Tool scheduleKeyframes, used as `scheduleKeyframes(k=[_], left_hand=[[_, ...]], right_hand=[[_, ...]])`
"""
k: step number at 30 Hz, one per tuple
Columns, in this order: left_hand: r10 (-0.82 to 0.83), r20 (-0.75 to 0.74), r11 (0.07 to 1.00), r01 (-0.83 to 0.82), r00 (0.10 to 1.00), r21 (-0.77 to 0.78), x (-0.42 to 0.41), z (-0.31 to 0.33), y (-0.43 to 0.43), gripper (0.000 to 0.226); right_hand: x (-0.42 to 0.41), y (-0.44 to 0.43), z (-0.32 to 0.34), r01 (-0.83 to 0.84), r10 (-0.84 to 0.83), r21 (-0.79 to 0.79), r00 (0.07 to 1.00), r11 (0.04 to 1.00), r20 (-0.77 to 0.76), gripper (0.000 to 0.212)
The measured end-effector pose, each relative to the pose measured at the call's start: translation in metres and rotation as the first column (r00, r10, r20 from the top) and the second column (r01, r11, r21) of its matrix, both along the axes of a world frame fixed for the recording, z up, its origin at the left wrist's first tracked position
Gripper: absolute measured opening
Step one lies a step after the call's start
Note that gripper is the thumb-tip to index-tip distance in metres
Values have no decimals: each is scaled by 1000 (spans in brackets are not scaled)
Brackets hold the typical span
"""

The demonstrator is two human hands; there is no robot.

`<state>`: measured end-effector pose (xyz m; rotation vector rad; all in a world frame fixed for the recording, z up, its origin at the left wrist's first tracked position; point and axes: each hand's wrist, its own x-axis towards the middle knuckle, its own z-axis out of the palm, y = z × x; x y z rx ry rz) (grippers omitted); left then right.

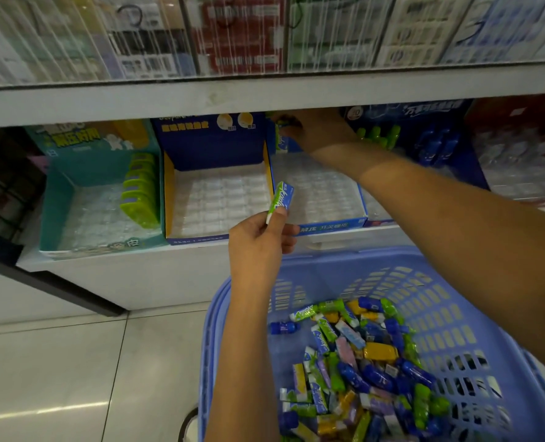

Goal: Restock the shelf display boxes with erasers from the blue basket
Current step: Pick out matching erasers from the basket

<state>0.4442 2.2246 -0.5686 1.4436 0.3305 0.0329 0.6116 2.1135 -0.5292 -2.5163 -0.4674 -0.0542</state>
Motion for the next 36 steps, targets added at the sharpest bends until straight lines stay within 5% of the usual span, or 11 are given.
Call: scheduleKeyframes(k=[14, 27, 30, 36], left_hand=[[-10, -19, 1000, 10, 1000, -5, 1, 1, 1, 21], [-26, -13, 1000, 26, 1000, 8, 1, -1, 3, 20], [-30, -17, 999, 30, 999, 14, 2, -1, 4, 18], [-32, -36, 996, 29, 999, -80, 3, 4, 4, 18]], right_hand=[[8, -5, -1, -65, 65, -10, 998, 998, -11, 28], [3, 2, -21, 85, -103, 180, 990, 980, 95, 20], [0, 3, -25, 169, -193, 316, 980, 934, 45, 20], [-15, 0, -7, 235, -225, 322, 972, 917, -68, 25]])
